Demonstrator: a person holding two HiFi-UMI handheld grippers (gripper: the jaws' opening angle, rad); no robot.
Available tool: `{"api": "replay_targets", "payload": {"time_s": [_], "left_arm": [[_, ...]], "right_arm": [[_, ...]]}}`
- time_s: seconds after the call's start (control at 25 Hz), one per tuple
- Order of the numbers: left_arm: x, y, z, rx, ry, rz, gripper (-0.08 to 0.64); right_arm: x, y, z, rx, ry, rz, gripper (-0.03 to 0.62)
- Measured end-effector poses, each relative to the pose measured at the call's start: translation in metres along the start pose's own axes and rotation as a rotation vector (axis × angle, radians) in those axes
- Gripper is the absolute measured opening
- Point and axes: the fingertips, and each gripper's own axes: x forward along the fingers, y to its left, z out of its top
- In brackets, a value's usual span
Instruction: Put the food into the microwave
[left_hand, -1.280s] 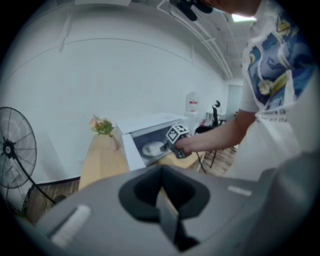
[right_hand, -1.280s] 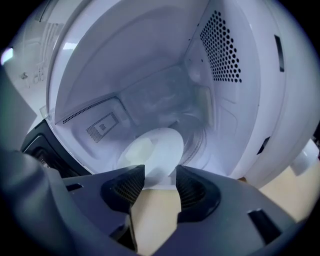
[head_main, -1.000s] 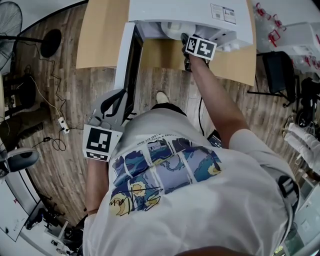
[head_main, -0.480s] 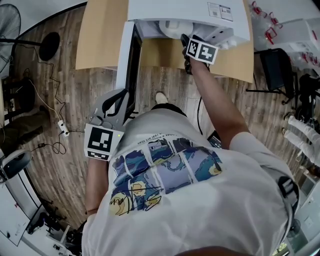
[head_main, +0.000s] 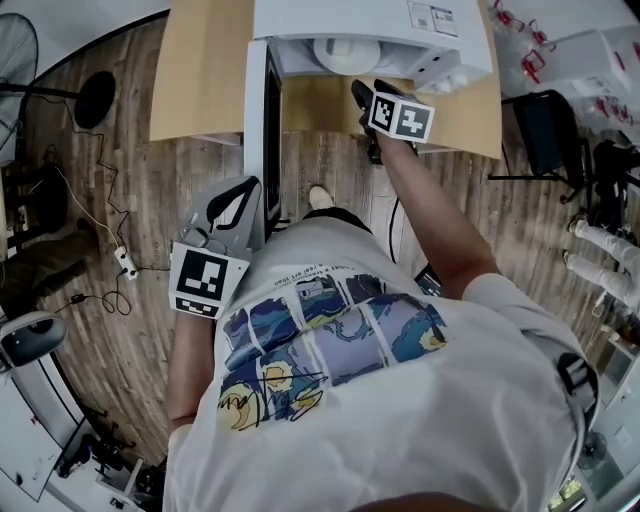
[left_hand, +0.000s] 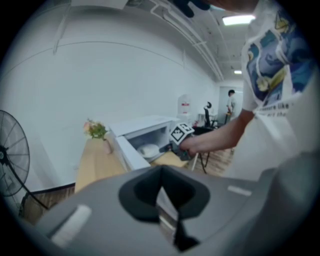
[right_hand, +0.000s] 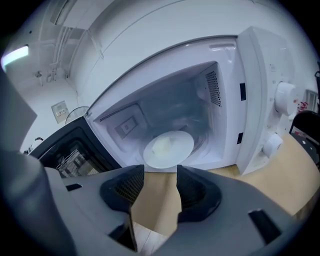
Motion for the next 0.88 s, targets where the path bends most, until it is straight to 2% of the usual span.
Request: {"api": "replay_targets", "payload": {"time_s": [0.24, 0.52, 0.88], "left_arm": [[-0.006, 0.004, 0.000, -0.004, -0.017, 0.009, 0.008], [-0.007, 0.006, 0.002, -0.055, -0.050, -0.004, 0.009], [-0.006, 0.002, 0.004, -0.073, -0.070, -0.027, 0.008]], "right_arm": [[-0.015, 0.018, -0.013, -0.046, 0.017, 0.041, 0.196], [-0.034, 0.035, -0.023, -0.087, 0.045, 0.092, 0.190], [-0.058, 0.052, -0.029, -0.179, 0.042, 0.136, 0.092]]}}
